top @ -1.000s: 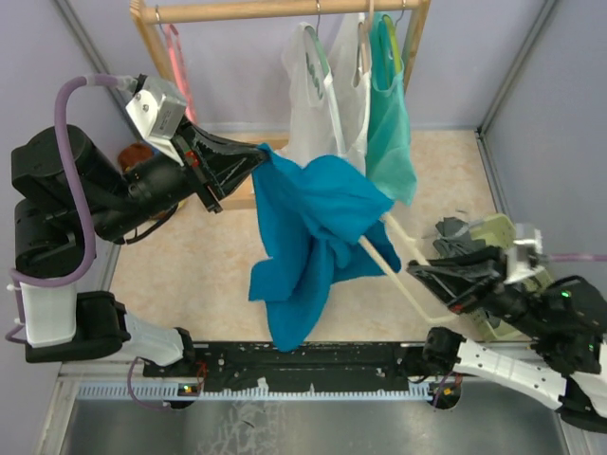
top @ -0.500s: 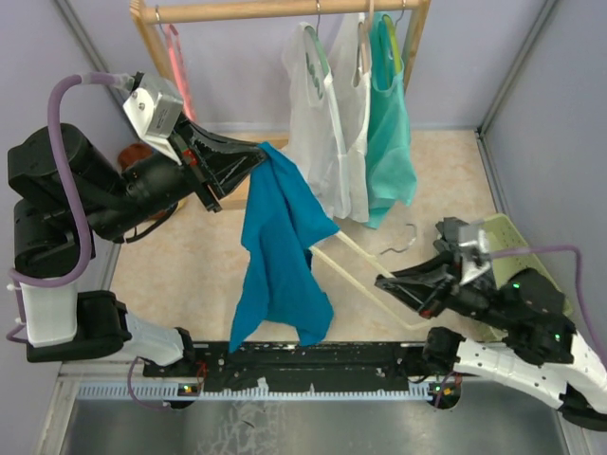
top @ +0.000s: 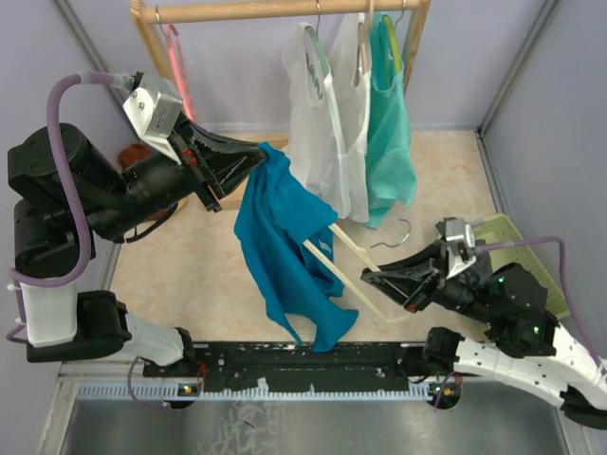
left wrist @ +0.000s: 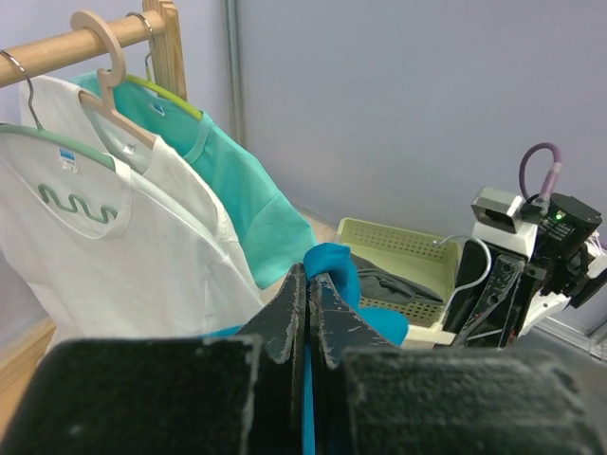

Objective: Place the t-shirt on the hanger
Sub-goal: Pick up the T-shirt from the hanger.

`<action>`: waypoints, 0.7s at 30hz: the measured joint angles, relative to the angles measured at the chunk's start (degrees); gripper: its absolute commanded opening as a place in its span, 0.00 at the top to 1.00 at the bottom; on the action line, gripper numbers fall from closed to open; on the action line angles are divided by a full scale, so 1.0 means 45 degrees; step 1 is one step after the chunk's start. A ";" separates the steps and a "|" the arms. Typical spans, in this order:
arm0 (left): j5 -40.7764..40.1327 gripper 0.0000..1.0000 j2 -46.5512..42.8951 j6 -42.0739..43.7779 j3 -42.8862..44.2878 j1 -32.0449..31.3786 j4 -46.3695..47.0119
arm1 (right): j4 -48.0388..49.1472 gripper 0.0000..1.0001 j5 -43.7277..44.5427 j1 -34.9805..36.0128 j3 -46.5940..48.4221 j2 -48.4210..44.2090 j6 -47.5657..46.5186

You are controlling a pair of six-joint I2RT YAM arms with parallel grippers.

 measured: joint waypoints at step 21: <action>0.0049 1.00 0.0039 -0.0146 0.0000 0.0000 -0.0044 | -0.1637 1.00 0.2657 0.0000 0.0418 -0.0675 -0.0568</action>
